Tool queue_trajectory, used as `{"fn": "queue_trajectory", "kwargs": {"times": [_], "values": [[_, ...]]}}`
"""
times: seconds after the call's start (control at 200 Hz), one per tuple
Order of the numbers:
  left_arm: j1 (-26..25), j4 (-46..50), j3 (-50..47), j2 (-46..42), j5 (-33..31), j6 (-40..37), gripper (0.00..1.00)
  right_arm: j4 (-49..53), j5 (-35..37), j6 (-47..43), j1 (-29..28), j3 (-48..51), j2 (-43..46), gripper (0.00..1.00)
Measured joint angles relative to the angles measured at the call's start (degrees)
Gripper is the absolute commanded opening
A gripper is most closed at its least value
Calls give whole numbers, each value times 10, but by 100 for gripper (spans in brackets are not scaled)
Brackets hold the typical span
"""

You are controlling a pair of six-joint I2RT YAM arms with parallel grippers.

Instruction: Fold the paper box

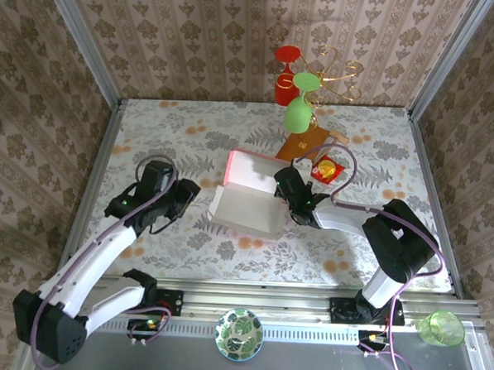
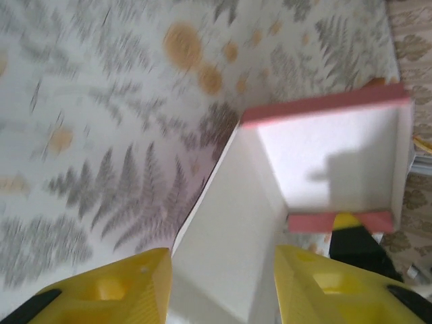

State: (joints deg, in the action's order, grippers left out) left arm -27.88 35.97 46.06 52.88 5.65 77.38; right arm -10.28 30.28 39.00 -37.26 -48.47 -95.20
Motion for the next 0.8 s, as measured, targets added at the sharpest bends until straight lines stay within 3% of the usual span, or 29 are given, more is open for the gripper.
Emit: {"fn": "queue_trajectory", "kwargs": {"times": [0.165,0.29,0.62,0.8], "values": [[-82,21,-19,15,-12,155,53,36,11,32,0,-33,-1,0],[-126,2,-31,61,-30,222,55,49,13,45,-2,-57,-5,0],[-133,-71,-40,95,-73,279,55,78,23,61,-5,-63,-14,0],[-138,-53,-23,95,-79,290,52,88,23,66,-6,-63,-14,0]]}}
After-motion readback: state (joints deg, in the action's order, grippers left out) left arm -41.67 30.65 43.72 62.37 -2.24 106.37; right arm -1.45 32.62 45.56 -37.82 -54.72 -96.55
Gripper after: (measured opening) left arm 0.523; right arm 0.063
